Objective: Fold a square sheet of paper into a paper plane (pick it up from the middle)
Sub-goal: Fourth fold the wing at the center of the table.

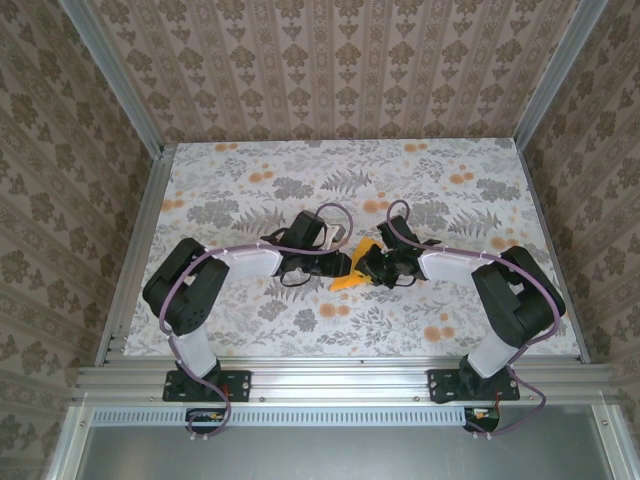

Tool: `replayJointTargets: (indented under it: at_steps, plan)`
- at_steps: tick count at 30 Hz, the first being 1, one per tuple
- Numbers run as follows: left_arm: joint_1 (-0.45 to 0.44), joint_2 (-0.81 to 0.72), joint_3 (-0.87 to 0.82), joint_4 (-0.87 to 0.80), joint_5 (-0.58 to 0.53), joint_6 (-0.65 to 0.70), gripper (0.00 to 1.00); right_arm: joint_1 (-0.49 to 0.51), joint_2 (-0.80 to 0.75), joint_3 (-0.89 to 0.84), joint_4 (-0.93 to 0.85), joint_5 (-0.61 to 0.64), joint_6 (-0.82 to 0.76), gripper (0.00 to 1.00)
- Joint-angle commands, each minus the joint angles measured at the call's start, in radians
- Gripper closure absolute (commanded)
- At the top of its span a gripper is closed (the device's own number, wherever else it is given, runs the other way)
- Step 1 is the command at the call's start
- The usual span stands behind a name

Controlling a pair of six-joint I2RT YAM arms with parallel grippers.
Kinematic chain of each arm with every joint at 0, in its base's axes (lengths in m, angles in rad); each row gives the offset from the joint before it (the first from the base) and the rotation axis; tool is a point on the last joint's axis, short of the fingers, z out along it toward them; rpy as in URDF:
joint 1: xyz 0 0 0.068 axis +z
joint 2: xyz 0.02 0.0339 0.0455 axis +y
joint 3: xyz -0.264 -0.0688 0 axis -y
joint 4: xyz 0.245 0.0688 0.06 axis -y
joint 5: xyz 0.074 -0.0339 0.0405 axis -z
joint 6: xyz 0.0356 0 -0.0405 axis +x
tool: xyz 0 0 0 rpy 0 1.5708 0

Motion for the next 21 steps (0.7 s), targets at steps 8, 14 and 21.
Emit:
replayJointTargets:
  at_steps: [8,14,21]
  plan:
    - [-0.018,0.008,-0.09,0.149,-0.012,0.135,0.65,0.007,-0.011,0.036,-0.021,0.025,0.004,0.8]
    - [-0.029,0.019,-0.144,0.238,-0.034,0.202,0.58,0.005,-0.011,0.043,-0.023,0.027,0.019,0.82]
    - [-0.037,0.007,-0.198,0.334,-0.075,0.262,0.53,0.004,-0.003,0.049,-0.023,0.032,0.047,0.86]
